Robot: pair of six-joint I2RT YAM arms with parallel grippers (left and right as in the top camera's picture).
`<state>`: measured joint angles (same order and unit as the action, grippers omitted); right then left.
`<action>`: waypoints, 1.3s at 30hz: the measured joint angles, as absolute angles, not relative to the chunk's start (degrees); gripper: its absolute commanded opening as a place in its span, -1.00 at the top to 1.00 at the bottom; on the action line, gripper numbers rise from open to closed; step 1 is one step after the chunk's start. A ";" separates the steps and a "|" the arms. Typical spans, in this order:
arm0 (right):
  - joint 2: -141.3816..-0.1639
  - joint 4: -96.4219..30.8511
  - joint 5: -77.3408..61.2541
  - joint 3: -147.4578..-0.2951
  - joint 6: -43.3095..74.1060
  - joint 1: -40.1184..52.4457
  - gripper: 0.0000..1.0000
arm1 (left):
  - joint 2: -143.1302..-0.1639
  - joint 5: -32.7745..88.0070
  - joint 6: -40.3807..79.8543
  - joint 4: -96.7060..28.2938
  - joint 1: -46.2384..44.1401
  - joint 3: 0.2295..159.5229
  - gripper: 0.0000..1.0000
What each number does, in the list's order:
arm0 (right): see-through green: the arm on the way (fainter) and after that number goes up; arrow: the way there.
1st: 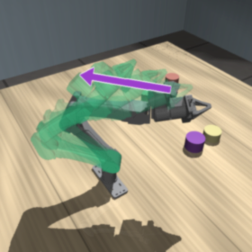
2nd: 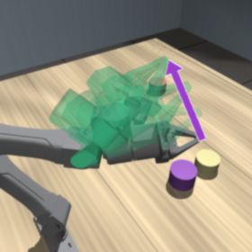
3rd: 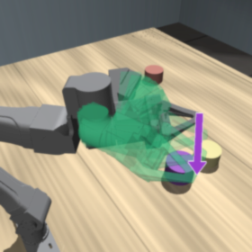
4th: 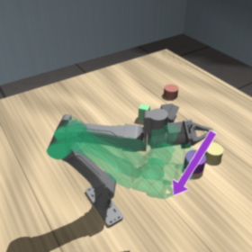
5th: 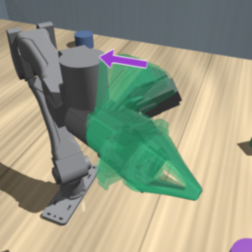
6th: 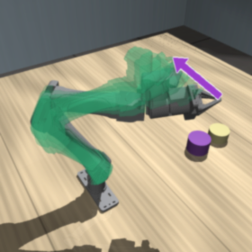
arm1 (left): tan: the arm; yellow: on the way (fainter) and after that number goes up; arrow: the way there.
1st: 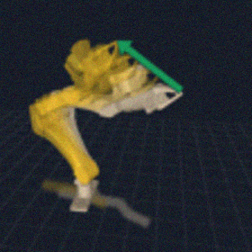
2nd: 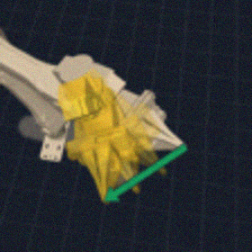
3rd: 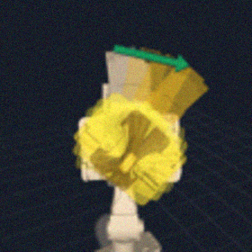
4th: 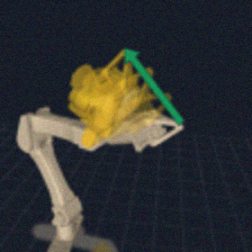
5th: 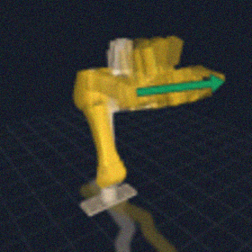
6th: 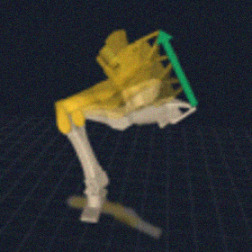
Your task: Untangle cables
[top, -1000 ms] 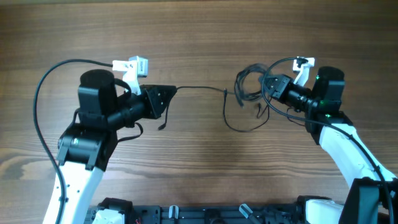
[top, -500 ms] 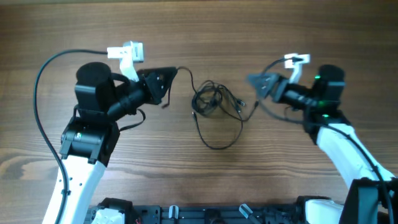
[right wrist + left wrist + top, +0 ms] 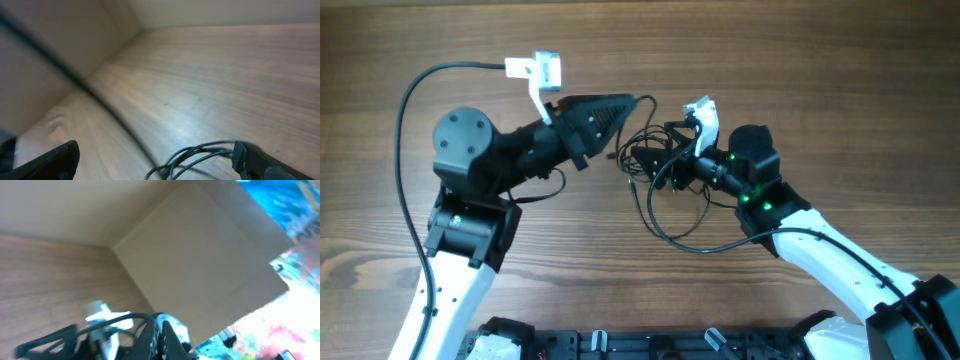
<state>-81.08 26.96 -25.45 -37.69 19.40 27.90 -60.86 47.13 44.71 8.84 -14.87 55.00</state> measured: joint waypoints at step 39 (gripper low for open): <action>-85.21 -7.27 -0.05 -37.95 29.36 -8.88 -1.00 | -55.37 50.52 51.16 -8.49 29.02 55.09 0.92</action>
